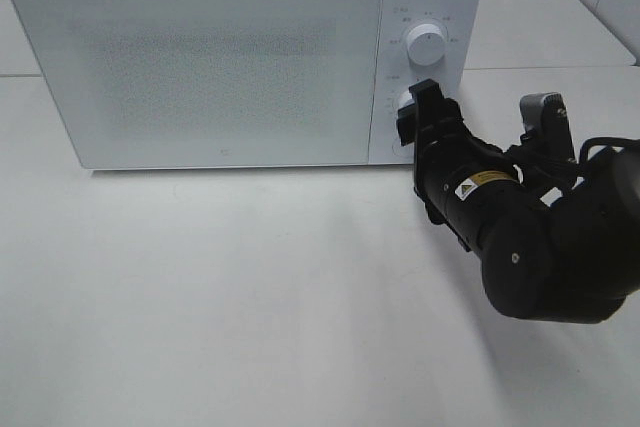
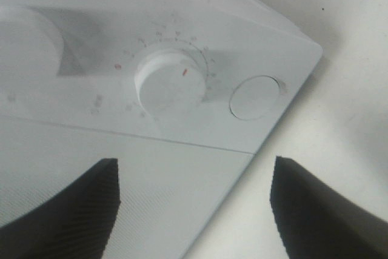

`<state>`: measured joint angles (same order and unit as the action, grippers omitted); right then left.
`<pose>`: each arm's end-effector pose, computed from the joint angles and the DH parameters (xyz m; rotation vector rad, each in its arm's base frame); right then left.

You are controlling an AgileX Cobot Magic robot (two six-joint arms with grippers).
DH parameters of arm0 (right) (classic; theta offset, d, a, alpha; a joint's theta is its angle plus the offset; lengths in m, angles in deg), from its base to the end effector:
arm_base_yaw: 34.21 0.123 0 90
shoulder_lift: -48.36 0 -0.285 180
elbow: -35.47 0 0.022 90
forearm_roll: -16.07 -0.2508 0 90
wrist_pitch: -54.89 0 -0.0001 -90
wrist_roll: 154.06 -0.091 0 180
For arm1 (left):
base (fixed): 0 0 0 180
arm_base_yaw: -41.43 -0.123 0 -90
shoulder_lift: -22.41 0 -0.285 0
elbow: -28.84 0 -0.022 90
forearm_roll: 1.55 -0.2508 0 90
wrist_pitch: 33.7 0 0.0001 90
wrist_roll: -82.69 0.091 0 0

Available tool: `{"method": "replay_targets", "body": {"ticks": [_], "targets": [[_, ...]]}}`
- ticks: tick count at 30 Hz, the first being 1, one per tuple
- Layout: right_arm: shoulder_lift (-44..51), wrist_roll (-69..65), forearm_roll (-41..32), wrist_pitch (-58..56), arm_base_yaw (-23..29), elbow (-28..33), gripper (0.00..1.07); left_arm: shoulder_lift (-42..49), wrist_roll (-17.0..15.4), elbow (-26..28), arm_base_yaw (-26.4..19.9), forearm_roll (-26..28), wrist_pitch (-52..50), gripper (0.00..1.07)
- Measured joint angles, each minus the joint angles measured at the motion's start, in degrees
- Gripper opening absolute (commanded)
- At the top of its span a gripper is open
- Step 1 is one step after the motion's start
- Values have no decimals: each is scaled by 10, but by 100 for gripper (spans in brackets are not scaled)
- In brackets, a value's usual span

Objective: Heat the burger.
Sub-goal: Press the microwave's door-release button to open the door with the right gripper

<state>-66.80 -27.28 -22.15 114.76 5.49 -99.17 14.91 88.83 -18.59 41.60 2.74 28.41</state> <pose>0.2612 0.1536 0.1293 0.9460 1.6609 0.8702 -0.0091 -0.0060 0.2810 0.1179 2.0371 -0.0243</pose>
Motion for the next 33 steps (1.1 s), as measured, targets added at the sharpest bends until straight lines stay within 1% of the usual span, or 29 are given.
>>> {"method": "replay_targets", "body": {"ticks": [1, 2, 3, 4, 5, 6, 7, 8, 9, 10, 11, 12, 13, 14, 15, 16, 17, 18, 19, 20, 22, 23, 24, 25, 26, 27, 28, 30, 33], "targets": [[9, 23, 3, -18, 0, 3, 70, 0, 0, 0, 0, 0, 0, 101], [30, 87, 10, -61, 0, 9, 70, 0, 0, 0, 0, 0, 0, 101], [30, 87, 10, -61, 0, 9, 70, 0, 0, 0, 0, 0, 0, 101], [50, 153, 14, -103, 0, 9, 70, 0, 0, 0, 0, 0, 0, 101], [61, 193, 16, -120, 0, 9, 70, 0, 0, 0, 0, 0, 0, 101], [61, 193, 16, -120, 0, 9, 70, 0, 0, 0, 0, 0, 0, 101], [85, 271, 18, -160, 0, 10, 70, 0, 0, 0, 0, 0, 0, 101], [97, 301, 18, -174, 0, 10, 70, 0, 0, 0, 0, 0, 0, 101], [97, 301, 18, -174, 0, 10, 70, 0, 0, 0, 0, 0, 0, 101], [117, 366, 19, -202, 0, 10, 70, 0, 0, 0, 0, 0, 0, 101], [117, 366, 19, -202, 0, 10, 70, 0, 0, 0, 0, 0, 0, 101], [127, 400, 21, -214, 0, 10, 70, 0, 0, 0, 0, 0, 0, 101], [146, 464, 32, -234, 0, 10, 69, 0, 0, 0, 0, 0, 0, 101], [146, 464, 32, -234, 0, 10, 69, 0, 0, 0, 0, 0, 0, 101], [163, 513, 52, -257, 0, 10, 69, 0, 0, 0, 0, 0, 0, 101], [172, 535, 66, -273, 0, 10, 68, 0, 0, 0, 0, 0, 0, 101], [172, 535, 66, -273, 0, 10, 68, 0, 0, 0, 0, 0, 0, 101], [190, 567, 93, -311, 0, 10, 67, 0, 0, 0, 0, 0, 0, 101], [198, 582, 106, -335, 0, 8, 67, 0, 0, 0, 0, 0, 0, 101], [198, 582, 106, -335, 0, 8, 67, 0, 0, 0, 0, 0, 0, 101], [218, 608, 144, -418, 0, -6, 65, 0, 0, 0, 0, 0, 0, 101], [218, 608, 144, -418, 0, -6, 65, 0, 0, 0, 0, 0, 0, 101], [229, 615, 166, -478, 0, -20, 65, 0, 0, 0, 0, 0, 0, 101], [229, 615, 166, -478, 0, -20, 65, 0, 0, 0, 0, 0, 0, 101], [239, 620, 187, -549, 0, -39, 65, 0, 0, 0, 0, 0, 0, 101], [245, 621, 197, -583, 0, -49, 64, 0, 0, 0, 0, 0, 0, 101], [245, 621, 197, -583, 0, -49, 64, 0, 0, 0, 0, 0, 0, 101], [258, 623, 220, -694, 0, -83, 64, 0, 0, 0, 0, 0, 0, 101], [262, 623, 224, -717, 0, -89, 64, 0, 0, 0, 0, 0, 0, 101]]}}
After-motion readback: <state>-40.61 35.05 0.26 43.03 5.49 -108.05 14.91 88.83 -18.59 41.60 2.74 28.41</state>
